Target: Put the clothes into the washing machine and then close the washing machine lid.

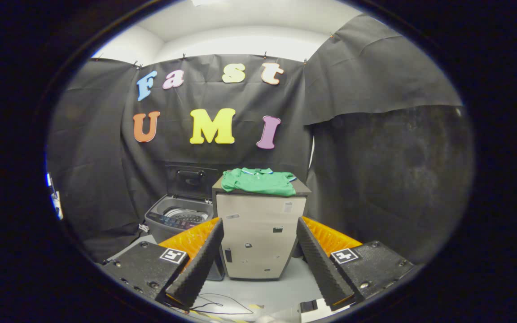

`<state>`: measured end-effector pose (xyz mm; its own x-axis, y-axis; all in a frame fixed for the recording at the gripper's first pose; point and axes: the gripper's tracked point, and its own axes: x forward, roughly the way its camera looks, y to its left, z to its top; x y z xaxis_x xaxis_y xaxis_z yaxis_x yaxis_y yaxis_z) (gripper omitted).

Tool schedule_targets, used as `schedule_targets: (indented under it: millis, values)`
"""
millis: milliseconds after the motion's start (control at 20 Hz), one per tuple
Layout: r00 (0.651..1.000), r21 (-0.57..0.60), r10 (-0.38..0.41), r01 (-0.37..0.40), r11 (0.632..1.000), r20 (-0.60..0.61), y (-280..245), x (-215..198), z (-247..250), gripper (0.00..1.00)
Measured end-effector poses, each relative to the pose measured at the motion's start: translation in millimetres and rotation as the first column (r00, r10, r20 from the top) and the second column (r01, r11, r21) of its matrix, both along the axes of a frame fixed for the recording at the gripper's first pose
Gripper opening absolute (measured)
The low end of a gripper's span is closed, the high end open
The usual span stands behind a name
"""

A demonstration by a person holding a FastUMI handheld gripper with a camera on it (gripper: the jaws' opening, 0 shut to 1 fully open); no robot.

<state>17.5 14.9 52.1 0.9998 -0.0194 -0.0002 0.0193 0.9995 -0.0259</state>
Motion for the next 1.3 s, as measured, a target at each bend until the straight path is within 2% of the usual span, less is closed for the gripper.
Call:
schedule_targets:
  millis: [250, 500, 700, 950, 1100, 1300]
  values:
    - [1.000, -0.010, -0.019, 0.019, 1.000, 0.021, -3, 39, 49, 1.00]
    - [0.999, -0.040, -0.009, 0.011, 0.999, 0.049, 2, 97, 93, 1.00]
    - [0.998, 0.007, 0.024, -0.025, 1.000, 0.052, 4, 160, 127, 1.00]
    - [0.997, 0.038, 0.011, -0.013, 0.999, 0.071, -19, 248, 171, 1.00]
    - [0.998, 0.032, 0.003, -0.005, 0.999, 0.057, -30, 298, 184, 1.00]
    - [0.999, 0.042, 0.034, -0.033, 0.999, -0.014, -24, 360, 184, 1.00]
